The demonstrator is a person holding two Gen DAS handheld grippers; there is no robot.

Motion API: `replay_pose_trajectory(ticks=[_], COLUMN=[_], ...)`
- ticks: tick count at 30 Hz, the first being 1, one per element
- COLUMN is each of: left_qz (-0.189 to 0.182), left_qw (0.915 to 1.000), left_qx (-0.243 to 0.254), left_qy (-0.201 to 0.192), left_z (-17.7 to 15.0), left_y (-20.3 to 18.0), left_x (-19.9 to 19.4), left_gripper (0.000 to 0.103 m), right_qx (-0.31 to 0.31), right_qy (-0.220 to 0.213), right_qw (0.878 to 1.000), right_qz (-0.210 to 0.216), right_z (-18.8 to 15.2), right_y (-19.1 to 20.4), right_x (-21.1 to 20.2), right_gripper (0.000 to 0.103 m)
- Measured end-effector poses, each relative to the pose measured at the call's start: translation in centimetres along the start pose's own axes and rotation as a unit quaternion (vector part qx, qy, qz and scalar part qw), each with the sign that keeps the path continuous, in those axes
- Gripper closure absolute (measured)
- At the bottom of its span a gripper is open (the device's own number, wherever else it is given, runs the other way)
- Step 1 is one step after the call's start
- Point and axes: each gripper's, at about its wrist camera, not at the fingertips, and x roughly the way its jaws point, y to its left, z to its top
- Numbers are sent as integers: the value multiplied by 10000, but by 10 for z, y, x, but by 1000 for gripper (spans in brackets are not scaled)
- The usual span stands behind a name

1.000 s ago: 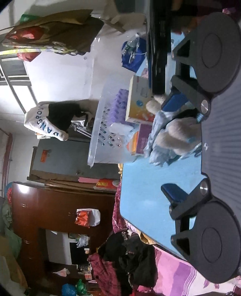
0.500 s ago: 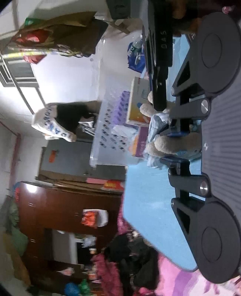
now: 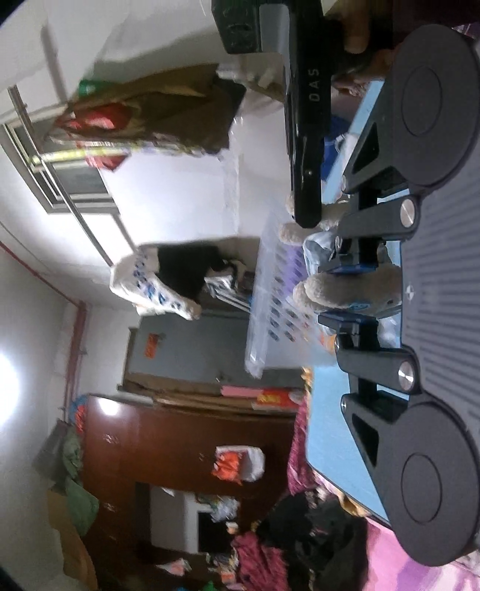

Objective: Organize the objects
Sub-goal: 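Carry the socks over the basket with both tools and open both tools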

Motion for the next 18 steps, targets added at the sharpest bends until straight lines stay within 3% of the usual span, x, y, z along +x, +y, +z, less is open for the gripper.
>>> replay_pose_trajectory(ticks=[8,18], left_qz=[-492,-579], left_qw=[9987,9967], left_qx=[-8,429], left_qy=[-139,-371], left_z=[39,99], left_y=[-7,-18], left_x=[44,100], left_gripper=[80,81], right_qx=[13,-61], right_qy=[-274,-521], right_qw=[9992,9968], right_qz=[-273,-601], right_z=[25,66], right_y=[-28,-56], right_x=[-7,7], right_gripper=[88,88])
